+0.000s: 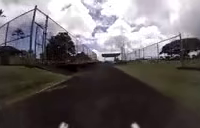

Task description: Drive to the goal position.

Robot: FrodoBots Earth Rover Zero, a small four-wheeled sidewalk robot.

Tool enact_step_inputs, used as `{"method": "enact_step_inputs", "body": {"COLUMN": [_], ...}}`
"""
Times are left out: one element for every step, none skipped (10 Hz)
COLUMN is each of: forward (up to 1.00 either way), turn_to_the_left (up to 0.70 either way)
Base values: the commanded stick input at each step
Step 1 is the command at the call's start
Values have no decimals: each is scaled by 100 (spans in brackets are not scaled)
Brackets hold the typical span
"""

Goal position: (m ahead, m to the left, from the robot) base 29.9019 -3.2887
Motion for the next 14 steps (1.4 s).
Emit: {"method": "enact_step_inputs", "body": {"forward": [100,100,100,100,100,100,100,100,100,100,100,100,100,100], "turn_to_the_left": [0,0,0,0,0,0,0,0,0,0,0,0,0,0]}}
